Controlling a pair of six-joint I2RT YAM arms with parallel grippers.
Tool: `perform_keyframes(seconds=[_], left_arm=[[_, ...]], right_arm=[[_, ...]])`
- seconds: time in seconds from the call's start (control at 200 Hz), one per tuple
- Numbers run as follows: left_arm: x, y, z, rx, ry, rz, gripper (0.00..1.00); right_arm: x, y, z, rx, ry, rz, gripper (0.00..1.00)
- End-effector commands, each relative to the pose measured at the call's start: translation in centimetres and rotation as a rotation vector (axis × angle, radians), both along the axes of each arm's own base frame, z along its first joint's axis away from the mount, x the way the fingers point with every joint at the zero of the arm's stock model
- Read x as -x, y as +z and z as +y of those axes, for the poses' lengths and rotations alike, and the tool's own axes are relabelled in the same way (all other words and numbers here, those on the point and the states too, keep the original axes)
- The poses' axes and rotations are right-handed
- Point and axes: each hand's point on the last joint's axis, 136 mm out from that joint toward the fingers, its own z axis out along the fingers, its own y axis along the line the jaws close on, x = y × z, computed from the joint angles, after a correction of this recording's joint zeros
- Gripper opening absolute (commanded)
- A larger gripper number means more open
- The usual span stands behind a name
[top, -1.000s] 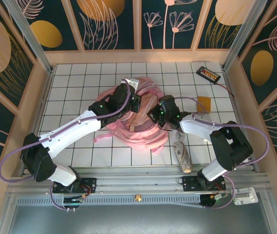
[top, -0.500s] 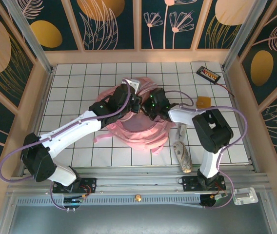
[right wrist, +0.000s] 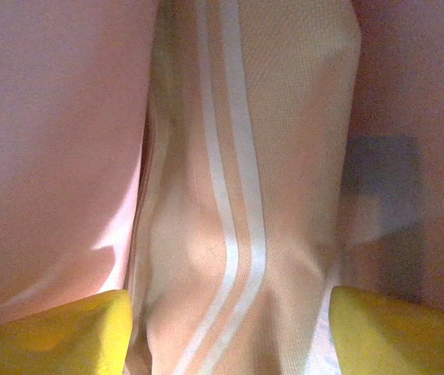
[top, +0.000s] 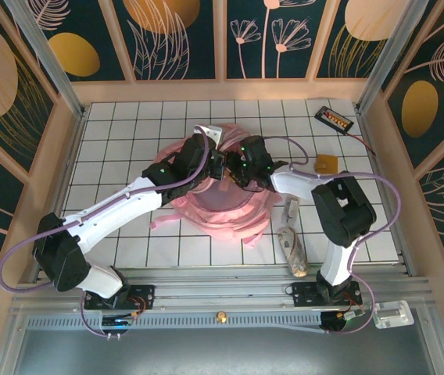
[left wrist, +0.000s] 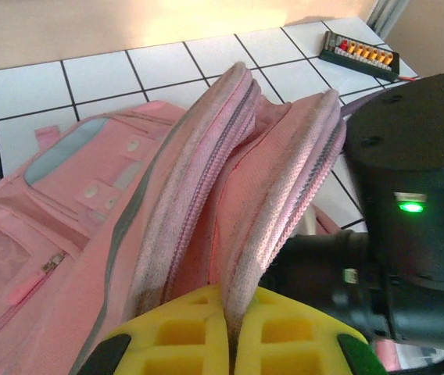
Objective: Pack the student bag
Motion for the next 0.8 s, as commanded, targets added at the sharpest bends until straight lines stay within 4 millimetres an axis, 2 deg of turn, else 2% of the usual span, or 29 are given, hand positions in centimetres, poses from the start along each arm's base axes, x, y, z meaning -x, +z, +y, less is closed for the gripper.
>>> perform_keyframes(seconds=[0.0, 0.235, 0.315, 0.4, 0.52, 0.575, 0.605, 0.641, 0.731, 0.791], left_arm=[[-1.3, 2.1, 0.3, 0.056, 0.069, -0.065, 0.0], [-1.5, 1.9, 1.0, 0.065, 0.098, -0.056, 0.0], [-1.6, 1.8, 1.0, 0.061, 0.098, -0.056, 0.0], [-1.6, 1.7, 1.2, 0.057, 0.101, -0.058, 0.0], [-1.6, 1.6, 1.1, 0.058, 0.091, -0.058, 0.0], [-1.5, 1.7, 0.9, 0.065, 0.078, -0.06, 0.0], [-1.5, 1.6, 0.8, 0.066, 0.073, -0.058, 0.0], [-1.4, 1.6, 0.8, 0.068, 0.071, -0.059, 0.0], [-1.3, 1.4, 0.9, 0.068, 0.068, -0.059, 0.0], [-1.2, 1.3, 0.9, 0.068, 0.064, -0.06, 0.0]], right_arm=[[1.4, 2.6, -1.5, 0.052, 0.055, -0.085, 0.68], [3.5, 6.3, -3.5, 0.147, 0.056, -0.174, 0.73], [4.6, 7.3, -5.0, 0.197, 0.046, -0.195, 0.78], [6.0, 7.8, -6.9, 0.251, 0.034, -0.205, 0.8], [7.9, 7.6, -10.8, 0.352, -0.008, -0.188, 0.87], [8.7, 7.2, -13.1, 0.383, -0.032, -0.162, 0.88], [9.4, 6.8, -13.8, 0.397, -0.026, -0.152, 0.88], [9.6, 6.3, -15.8, 0.415, -0.057, -0.126, 0.88], [11.0, 4.7, -19.3, 0.484, -0.079, -0.055, 0.88], [12.1, 3.7, -21.0, 0.559, -0.077, -0.016, 0.88]])
